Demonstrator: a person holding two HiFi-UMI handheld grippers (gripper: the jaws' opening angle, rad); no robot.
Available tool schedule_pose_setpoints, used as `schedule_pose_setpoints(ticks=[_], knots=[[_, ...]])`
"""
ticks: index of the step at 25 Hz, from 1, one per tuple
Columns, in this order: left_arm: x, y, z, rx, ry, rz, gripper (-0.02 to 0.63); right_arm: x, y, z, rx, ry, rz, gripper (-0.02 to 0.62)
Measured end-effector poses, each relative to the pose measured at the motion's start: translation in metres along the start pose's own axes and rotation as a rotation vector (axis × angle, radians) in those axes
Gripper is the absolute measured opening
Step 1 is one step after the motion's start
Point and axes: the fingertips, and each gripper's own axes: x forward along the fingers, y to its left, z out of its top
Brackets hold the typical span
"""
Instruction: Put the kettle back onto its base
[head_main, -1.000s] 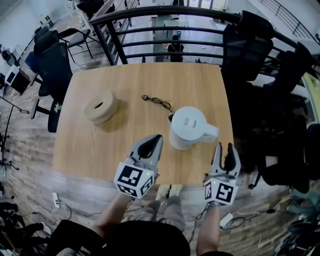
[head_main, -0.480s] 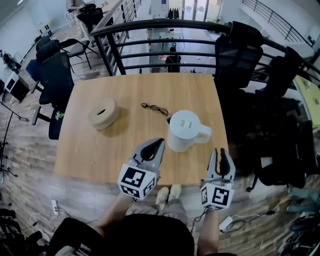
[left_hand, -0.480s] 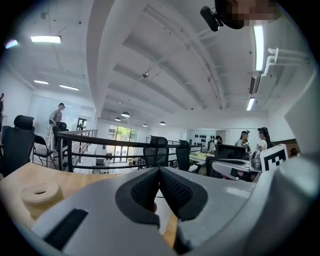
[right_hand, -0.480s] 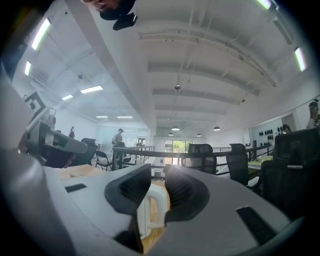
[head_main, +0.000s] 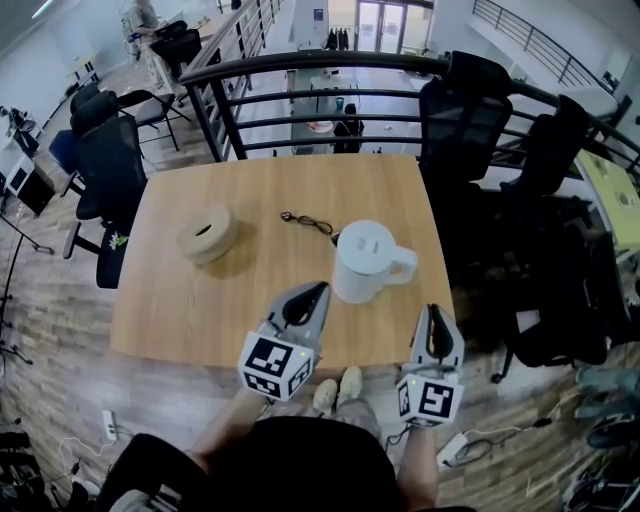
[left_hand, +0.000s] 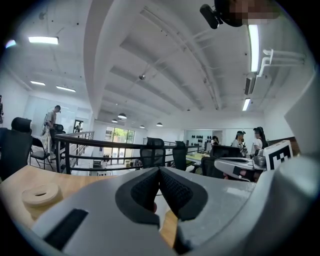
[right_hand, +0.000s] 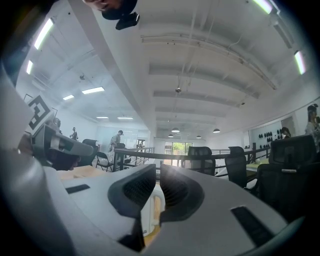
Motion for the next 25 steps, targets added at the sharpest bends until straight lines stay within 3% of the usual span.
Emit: schedule_pose_setpoints(ticks=[25], knots=[[-0.027,-0.011,-0.015,-0.009,0.02,-0.042,-0.002,-0.028,0.024,0.003,0.014,0.002,0.003,-0.002]])
